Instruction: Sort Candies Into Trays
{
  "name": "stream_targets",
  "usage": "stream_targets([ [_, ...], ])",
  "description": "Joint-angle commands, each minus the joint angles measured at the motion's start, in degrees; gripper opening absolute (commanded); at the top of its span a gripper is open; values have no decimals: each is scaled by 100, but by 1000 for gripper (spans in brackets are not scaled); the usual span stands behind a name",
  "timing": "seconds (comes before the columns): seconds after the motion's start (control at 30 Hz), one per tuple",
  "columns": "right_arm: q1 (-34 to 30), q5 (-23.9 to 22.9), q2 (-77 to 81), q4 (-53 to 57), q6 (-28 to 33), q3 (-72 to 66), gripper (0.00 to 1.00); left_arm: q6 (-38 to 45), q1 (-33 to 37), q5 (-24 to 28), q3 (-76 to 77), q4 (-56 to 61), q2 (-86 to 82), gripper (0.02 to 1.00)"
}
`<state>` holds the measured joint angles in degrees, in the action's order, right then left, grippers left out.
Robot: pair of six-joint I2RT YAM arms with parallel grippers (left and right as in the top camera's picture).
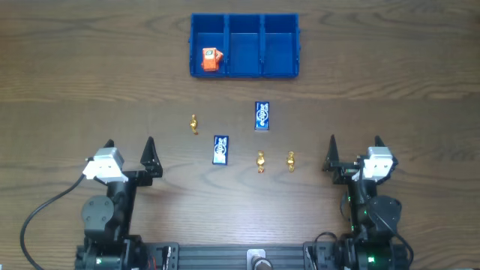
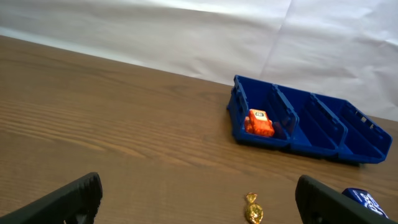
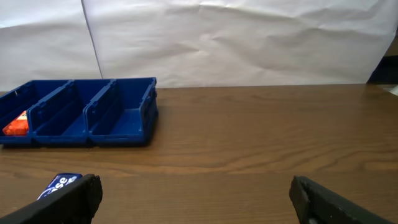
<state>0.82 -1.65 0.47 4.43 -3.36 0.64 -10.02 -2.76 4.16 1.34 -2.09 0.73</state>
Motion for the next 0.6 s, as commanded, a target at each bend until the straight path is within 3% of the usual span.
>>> stream_targets([
  [0.03,-24,31,-31,17,63,-20,998,83,22,96,-107,-199,-48,998],
  [0.3,-24,116,-31,-175,-59,-20,998,83,24,96,-107,-199,-48,998],
  [0.4,-26,205,68,-264,-1279,24,998,83,22,96,-107,-199,-48,998],
  [0.43,-24,271,203,-221,-1534,127,998,83,24,96,-107,-197,-48,998],
  [0.6,-15,1108,1967,715,-1574,1825,998,83,24,96,-107,-199,-48,998],
])
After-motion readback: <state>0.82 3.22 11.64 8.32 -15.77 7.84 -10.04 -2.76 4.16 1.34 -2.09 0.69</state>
